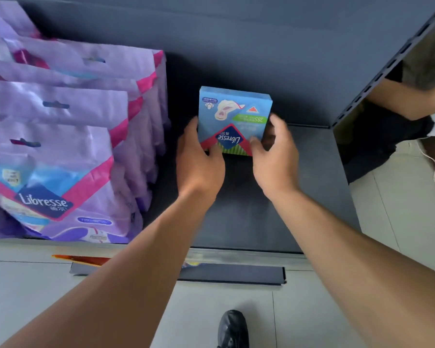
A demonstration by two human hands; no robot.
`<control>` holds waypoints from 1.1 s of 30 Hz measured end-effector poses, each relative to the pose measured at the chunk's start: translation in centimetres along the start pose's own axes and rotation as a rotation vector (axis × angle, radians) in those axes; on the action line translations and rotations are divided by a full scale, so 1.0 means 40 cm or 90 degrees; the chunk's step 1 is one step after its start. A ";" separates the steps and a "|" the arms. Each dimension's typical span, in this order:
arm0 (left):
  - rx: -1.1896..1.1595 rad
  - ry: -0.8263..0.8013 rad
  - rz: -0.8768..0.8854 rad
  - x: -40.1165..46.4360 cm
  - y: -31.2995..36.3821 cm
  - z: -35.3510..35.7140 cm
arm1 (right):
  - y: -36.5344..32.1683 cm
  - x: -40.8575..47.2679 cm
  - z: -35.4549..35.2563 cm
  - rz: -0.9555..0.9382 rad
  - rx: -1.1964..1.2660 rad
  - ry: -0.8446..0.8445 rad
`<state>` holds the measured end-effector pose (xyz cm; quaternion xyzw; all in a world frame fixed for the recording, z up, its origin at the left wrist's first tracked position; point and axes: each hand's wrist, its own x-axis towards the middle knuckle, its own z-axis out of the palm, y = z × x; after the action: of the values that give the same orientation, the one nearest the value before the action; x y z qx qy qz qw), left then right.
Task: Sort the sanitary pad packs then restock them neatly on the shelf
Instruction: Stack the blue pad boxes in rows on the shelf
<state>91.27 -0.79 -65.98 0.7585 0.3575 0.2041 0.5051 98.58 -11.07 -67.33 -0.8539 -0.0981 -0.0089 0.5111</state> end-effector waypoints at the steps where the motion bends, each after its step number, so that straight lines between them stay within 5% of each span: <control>1: -0.009 -0.001 -0.003 0.009 0.000 0.008 | 0.003 0.010 0.001 -0.012 -0.001 0.002; 18: 0.011 -0.091 -0.001 0.031 0.035 0.077 | 0.033 0.096 -0.033 -0.051 -0.008 0.053; 28: 0.072 -0.250 0.096 -0.036 0.122 0.236 | 0.136 0.147 -0.248 0.002 -0.058 0.091; 33: 0.093 -0.247 0.106 -0.039 0.148 0.297 | 0.159 0.197 -0.277 0.032 -0.072 0.090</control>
<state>100.19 -10.71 -65.34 0.8450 0.2037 0.0692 0.4896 108.36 -22.42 -66.65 -0.8809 -0.0399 -0.0622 0.4675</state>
